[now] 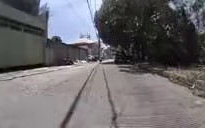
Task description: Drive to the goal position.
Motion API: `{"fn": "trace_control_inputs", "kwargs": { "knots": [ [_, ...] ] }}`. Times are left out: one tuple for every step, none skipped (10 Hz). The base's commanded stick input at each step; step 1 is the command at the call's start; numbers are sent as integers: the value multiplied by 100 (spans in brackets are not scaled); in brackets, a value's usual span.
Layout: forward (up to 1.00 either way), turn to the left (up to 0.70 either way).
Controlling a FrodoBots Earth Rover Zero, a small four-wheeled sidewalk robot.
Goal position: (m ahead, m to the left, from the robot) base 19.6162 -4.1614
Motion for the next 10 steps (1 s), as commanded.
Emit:
{"fn": "trace_control_inputs", "kwargs": {
  "knots": [
    [100, -2],
    [100, -2],
    [100, -2],
    [100, -7],
    [100, -13],
    [100, -29],
    [100, -28],
    [100, -9],
    [100, -3],
    [100, 1]
  ]
}}
